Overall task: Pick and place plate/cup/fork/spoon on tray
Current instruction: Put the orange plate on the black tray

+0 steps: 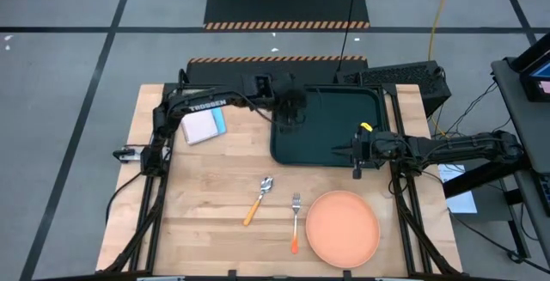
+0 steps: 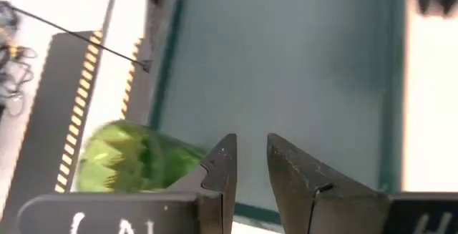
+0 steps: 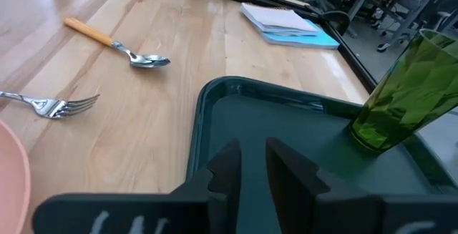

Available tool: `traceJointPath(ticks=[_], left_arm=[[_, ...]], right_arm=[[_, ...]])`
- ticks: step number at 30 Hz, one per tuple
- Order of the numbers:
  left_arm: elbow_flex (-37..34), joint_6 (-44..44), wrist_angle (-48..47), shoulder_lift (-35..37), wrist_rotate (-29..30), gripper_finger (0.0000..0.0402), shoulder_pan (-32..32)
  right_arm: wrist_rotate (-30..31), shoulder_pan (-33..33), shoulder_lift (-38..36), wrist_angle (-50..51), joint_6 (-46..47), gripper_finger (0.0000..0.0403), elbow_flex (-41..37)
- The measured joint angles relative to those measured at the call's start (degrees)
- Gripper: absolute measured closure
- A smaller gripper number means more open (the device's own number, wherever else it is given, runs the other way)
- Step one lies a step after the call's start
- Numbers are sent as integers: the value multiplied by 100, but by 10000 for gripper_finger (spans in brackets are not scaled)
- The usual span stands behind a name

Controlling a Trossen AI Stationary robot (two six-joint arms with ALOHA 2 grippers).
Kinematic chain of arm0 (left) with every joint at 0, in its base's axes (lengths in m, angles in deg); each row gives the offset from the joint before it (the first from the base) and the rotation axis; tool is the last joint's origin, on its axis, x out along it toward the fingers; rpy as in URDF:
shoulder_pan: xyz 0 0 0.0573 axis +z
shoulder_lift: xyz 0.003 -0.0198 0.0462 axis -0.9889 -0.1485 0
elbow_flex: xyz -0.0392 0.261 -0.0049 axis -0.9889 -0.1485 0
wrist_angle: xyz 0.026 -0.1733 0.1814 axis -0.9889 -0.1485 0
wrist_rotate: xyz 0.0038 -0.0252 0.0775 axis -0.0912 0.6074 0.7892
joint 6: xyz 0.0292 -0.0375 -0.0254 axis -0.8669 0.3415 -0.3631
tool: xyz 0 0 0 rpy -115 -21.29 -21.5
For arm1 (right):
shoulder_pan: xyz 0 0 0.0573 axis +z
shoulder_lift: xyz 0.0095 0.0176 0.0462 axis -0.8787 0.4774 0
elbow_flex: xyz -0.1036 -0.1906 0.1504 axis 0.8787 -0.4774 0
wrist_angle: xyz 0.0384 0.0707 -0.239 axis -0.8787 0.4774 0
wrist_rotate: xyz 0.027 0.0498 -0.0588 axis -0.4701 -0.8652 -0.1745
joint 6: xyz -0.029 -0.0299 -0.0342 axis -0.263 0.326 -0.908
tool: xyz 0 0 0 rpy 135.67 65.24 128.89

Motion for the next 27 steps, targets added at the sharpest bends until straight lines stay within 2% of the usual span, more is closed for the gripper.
traceJointPath(ticks=[9, 13, 16, 19, 22, 27], left_arm=[[-2, -27, -525, 37, 13, 351, -963], [-150, -198, -842, 45, 4, 363, -1319], [-233, -2, -1371, 30, -8, 373, -1566], [-481, 65, -1455, 48, 7, 386, -1821], [-841, 13, -1367, 35, 7, 397, -2067], [-1458, 156, -1204, 33, 4, 389, -2405]], right_arm=[[9, 44, 72, 88, 326, 342, 1], [10, 408, 288, 904, 818, 342, 390], [3, 894, 566, 1813, 1719, 342, 974], [3, 1544, 932, 2406, 2610, 342, 1454], [2, 2414, 1450, 2638, 3403, 342, 1801], [45, 3719, 2523, 2759, 4708, 342, 2478]])
